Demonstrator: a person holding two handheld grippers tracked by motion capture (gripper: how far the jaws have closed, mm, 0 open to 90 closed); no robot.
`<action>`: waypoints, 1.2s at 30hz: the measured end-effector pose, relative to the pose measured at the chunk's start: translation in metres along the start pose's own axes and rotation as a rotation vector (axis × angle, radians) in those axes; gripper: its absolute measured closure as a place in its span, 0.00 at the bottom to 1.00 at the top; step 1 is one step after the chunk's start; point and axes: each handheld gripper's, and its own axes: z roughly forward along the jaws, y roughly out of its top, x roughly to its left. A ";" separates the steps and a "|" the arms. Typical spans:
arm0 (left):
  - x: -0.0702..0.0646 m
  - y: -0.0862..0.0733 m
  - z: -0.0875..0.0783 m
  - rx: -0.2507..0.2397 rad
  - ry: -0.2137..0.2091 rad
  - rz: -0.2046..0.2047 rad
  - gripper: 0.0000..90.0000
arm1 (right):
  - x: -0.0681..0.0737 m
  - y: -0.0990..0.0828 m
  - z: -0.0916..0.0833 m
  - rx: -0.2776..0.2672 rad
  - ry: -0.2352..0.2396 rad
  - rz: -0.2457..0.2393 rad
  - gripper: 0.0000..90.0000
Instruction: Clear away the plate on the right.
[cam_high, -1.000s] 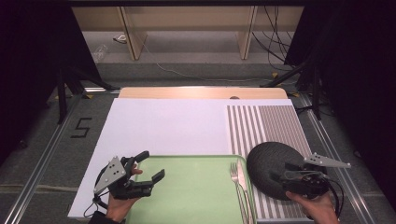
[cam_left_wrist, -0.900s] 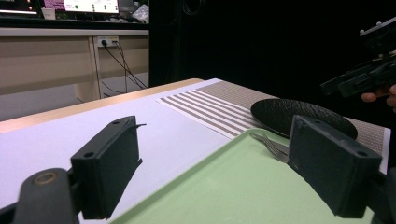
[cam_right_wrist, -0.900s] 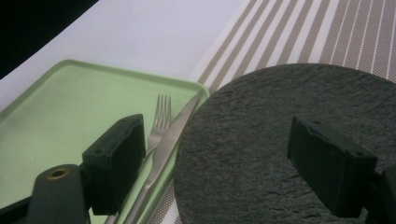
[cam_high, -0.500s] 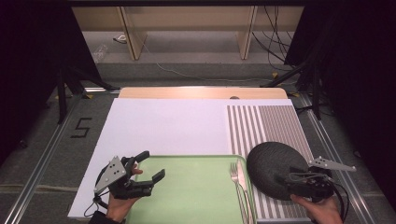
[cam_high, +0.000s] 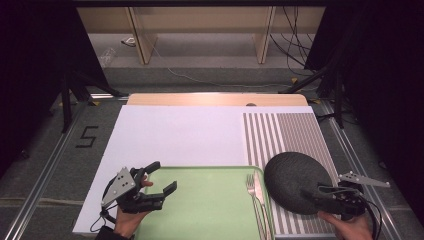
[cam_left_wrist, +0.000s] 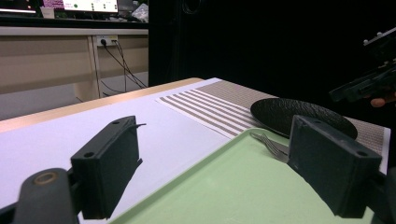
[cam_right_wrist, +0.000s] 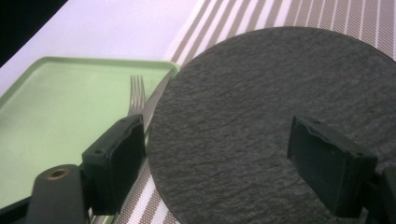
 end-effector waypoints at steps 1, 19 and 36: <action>0.000 0.000 0.000 0.000 0.000 0.002 0.18 | -0.002 0.000 -0.001 0.000 -0.001 0.010 0.22; -0.002 -0.001 -0.003 0.000 0.009 0.009 0.18 | -0.034 -0.008 -0.011 0.004 -0.059 0.178 0.23; -0.002 -0.001 -0.003 0.000 0.011 0.010 0.18 | -0.058 -0.020 -0.015 0.039 -0.052 0.358 0.25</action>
